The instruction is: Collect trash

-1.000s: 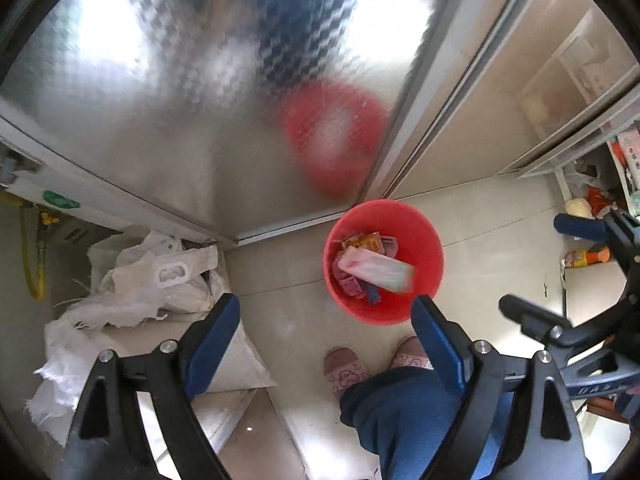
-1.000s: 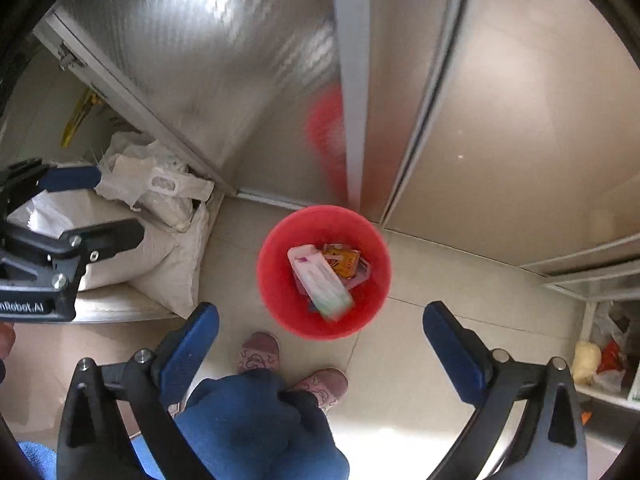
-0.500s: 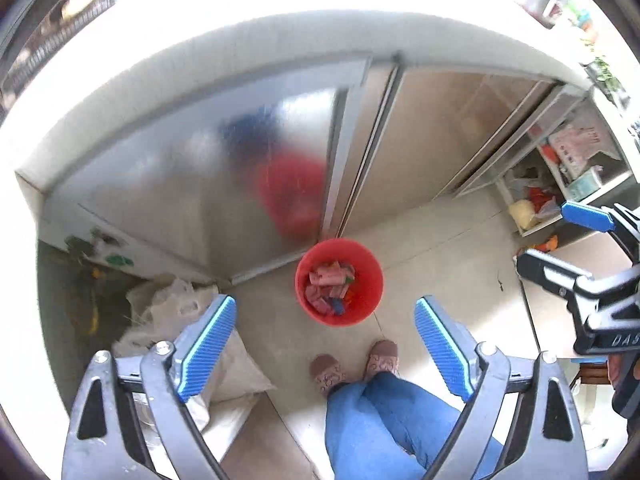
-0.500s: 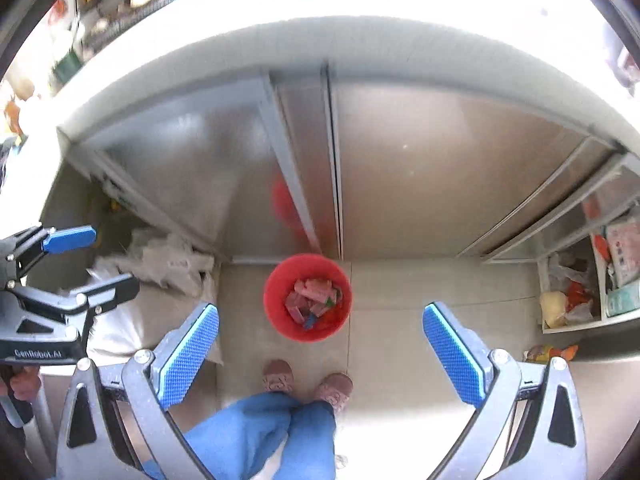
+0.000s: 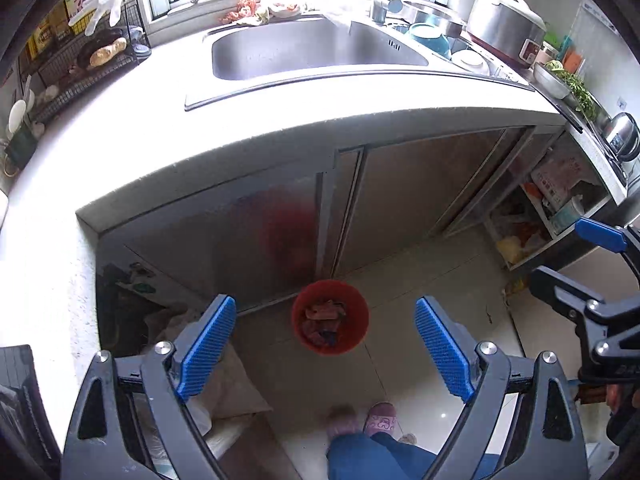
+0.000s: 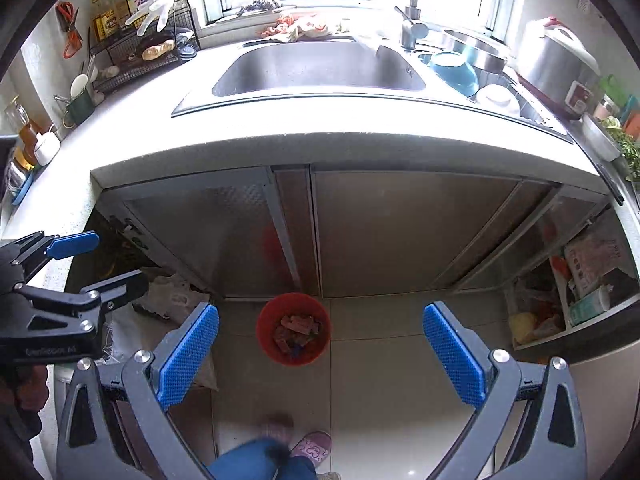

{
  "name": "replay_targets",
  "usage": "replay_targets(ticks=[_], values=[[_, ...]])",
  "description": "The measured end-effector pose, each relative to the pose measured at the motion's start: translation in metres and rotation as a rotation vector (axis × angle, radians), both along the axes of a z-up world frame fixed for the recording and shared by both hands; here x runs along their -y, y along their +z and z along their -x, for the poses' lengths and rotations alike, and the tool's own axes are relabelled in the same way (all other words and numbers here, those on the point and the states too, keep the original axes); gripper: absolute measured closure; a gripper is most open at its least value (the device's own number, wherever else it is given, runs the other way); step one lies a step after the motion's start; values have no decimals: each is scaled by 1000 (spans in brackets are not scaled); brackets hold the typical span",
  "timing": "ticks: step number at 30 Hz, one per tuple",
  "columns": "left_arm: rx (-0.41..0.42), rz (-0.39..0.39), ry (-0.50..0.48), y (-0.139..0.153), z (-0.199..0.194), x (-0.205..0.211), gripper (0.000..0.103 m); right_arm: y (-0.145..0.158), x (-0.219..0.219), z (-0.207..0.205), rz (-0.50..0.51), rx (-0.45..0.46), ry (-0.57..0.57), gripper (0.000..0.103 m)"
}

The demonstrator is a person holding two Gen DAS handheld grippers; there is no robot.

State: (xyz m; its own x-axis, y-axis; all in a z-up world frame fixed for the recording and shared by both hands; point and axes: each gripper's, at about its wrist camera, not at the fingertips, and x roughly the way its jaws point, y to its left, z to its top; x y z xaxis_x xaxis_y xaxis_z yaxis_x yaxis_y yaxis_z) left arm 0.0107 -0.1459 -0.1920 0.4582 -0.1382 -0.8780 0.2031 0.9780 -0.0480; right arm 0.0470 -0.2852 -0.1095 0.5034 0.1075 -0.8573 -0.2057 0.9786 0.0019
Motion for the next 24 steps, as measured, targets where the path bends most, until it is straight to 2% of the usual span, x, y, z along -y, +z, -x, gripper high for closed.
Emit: replay_targets(ticks=[3, 7, 9, 13, 24], values=[[-5, 43, -5, 3, -4, -5, 13, 6, -3, 2, 13, 11, -8, 1], [2, 11, -15, 10, -4, 6, 13, 3, -10, 0, -8, 8, -30, 1], [-2, 22, -22, 12, -4, 5, 13, 2, -11, -1, 2, 2, -28, 1], [-6, 1, -44, 10, -4, 11, 13, 3, -9, -2, 0, -9, -30, 1], [-22, 4, -48, 2, -3, 11, 13, -2, -11, 1, 4, -34, -21, 1]])
